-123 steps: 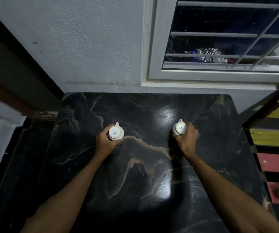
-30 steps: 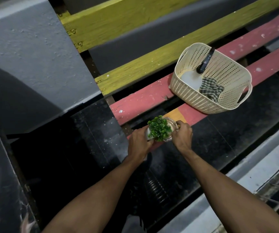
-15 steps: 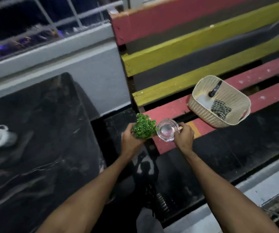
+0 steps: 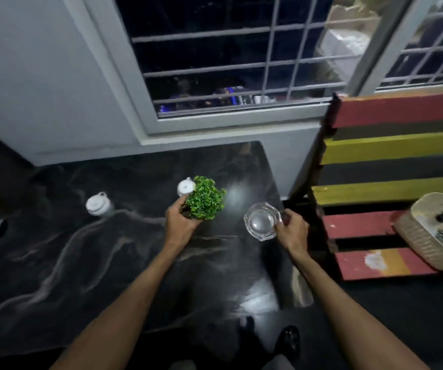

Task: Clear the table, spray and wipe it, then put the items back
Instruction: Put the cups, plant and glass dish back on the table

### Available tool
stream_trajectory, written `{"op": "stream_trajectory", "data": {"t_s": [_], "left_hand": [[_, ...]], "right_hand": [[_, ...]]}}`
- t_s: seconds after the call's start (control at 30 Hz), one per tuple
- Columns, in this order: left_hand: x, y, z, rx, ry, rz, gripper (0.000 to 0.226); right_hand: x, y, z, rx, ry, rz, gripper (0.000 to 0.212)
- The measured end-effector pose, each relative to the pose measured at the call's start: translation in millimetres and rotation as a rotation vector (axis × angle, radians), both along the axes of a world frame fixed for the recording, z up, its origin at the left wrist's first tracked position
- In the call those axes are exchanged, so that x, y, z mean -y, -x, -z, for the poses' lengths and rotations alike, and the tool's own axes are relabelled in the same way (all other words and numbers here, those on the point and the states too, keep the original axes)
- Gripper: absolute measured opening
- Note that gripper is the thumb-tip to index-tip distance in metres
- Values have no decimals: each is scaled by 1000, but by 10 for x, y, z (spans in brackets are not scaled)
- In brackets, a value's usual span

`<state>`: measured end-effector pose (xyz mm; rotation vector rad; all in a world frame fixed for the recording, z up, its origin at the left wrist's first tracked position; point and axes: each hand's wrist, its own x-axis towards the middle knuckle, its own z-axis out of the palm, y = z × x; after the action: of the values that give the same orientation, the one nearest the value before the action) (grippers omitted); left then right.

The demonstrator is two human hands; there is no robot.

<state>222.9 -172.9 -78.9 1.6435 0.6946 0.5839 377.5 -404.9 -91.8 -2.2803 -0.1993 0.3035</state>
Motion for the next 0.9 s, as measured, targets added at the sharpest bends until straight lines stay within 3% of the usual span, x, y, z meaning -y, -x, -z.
{"op": "stream_trajectory", "data": {"t_s": [0.17, 0.27, 0.43, 0.7, 0.9], "left_hand": [[-1182, 666, -17, -51, -31, 8, 60], [-1639, 809, 23, -86, -54, 14, 56], [-2218, 929, 184, -136, -81, 36, 53], [-2604, 777, 428, -210, -91, 44, 54], [-2696, 576, 556, -255, -96, 27, 52]], "right_hand": [[-1156, 1010, 12, -124, -11, -72, 32], [-1609, 1472, 147, -210, 31, -85, 13], [-2142, 2104, 417, -257, 49, -71, 11], [-2540, 2350, 667, -294, 83, 36, 22], [-2549, 2283, 681, -305, 149, -42, 34]]}}
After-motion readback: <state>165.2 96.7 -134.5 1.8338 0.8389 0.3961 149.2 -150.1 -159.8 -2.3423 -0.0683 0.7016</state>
